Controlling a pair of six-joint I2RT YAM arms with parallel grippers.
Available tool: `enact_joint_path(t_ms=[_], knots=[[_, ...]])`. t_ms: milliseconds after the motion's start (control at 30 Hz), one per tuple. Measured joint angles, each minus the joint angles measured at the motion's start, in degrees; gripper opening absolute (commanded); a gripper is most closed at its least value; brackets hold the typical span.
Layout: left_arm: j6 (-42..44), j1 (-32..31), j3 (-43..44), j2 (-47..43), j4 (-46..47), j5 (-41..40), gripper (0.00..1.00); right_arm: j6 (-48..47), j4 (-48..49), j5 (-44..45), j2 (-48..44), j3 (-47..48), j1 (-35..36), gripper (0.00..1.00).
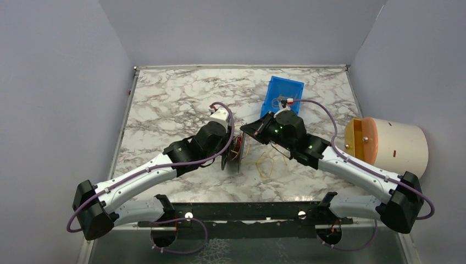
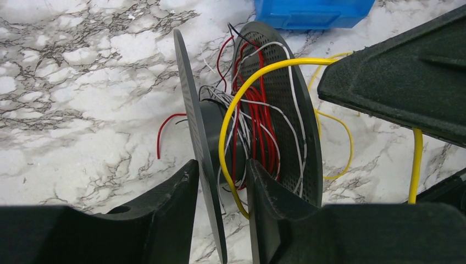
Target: Wrap the cables
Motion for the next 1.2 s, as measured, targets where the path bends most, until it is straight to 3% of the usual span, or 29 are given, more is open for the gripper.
enact_joint_path(t_ms=[300,633,1200], knots=[[0.9,0.44,-0.57,1.09,0.07,-0.15,0.29,0.68,0.0,1.14,0.7,0.0,0.0,0.01],[2.45,0.83,-0.57,1.81,0.04,-0.76,0.0,1.07,0.02,1.16,1.6,-0.02,0.0,0.01],[5.66,1.05,-0.37,1.05,-1.57,-0.46,0.0,-3.06,-1.79,6.69,1.68,-0.31,0.0,0.01]])
